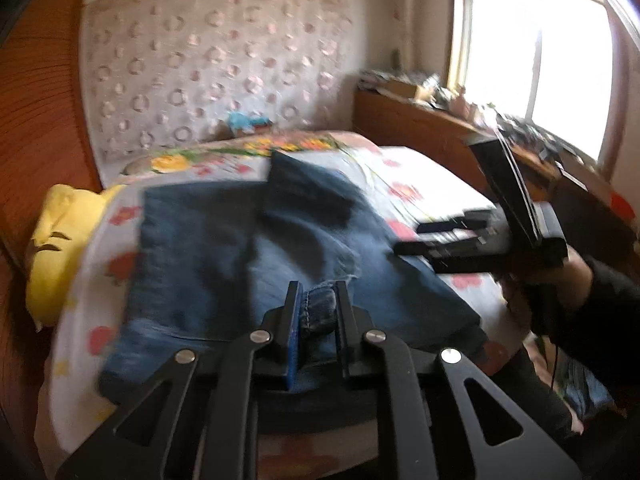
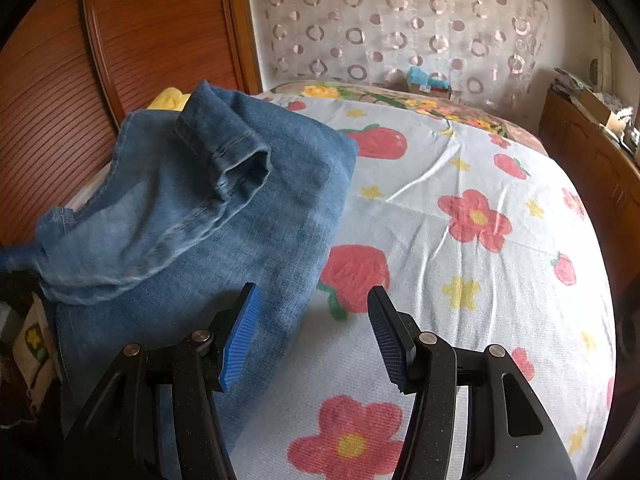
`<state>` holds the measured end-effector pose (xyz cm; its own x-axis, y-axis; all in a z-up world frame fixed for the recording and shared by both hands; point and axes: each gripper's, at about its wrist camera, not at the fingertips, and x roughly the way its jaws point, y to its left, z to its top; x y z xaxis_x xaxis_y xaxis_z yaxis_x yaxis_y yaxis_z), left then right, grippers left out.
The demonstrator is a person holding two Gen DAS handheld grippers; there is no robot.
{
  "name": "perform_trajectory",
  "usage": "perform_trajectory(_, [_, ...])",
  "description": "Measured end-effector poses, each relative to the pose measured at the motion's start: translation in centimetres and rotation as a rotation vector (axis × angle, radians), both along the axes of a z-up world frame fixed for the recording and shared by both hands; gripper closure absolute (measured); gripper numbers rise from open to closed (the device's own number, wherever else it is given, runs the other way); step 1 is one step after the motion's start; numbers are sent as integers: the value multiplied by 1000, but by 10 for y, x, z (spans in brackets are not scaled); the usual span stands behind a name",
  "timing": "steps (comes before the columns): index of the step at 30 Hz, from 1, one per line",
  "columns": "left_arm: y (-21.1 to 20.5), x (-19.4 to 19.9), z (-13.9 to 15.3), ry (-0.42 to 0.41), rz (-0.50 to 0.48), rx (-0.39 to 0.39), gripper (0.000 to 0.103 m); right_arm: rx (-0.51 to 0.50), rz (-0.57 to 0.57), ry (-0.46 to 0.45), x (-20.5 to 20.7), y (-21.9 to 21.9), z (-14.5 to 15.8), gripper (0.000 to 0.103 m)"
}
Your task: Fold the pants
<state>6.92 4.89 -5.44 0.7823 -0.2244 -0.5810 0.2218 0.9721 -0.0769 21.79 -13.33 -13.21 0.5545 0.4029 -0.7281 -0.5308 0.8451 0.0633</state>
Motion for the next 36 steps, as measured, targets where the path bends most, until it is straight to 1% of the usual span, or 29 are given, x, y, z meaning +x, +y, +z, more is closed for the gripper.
perform_trajectory(4, [38,-2,5,-18,86,-30,90,-4,4,-1,1,3,1,46])
perform_trajectory(8, [65,0,-6,7,134,-70,91,13,6,-26,1,7,8,46])
perform_trajectory(14, [69,0,-27,41,132,-77,90,-1,72,-50,8,33,23,46])
perform_trajectory(17, [71,4,-32,48,132,-87,90,5,116,-61,7,45,28,46])
perform_trajectory(19, [72,3,-34,52,130,-88,90,14,121,-71,6,47,32,47])
perform_trajectory(20, [72,3,-34,53,128,-85,90,17,112,-78,5,46,34,49])
perform_trajectory(21, [72,2,-36,53,126,-80,90,30,99,-81,4,44,37,53])
perform_trajectory(22, [72,2,-38,56,125,-77,90,44,92,-81,3,44,39,54])
perform_trajectory(24, [72,3,-41,63,127,-73,90,93,93,-68,2,39,45,55])
perform_trajectory(28, [71,3,-44,69,130,-80,90,128,105,-63,0,42,55,55])
perform_trajectory(31, [71,4,-44,68,128,-77,90,150,146,-23,-1,50,57,55])
perform_trajectory(33, [71,4,-45,64,125,-76,90,133,167,5,-1,60,52,55])
perform_trajectory(36, [71,2,-47,63,118,-75,90,71,169,80,9,75,36,55])
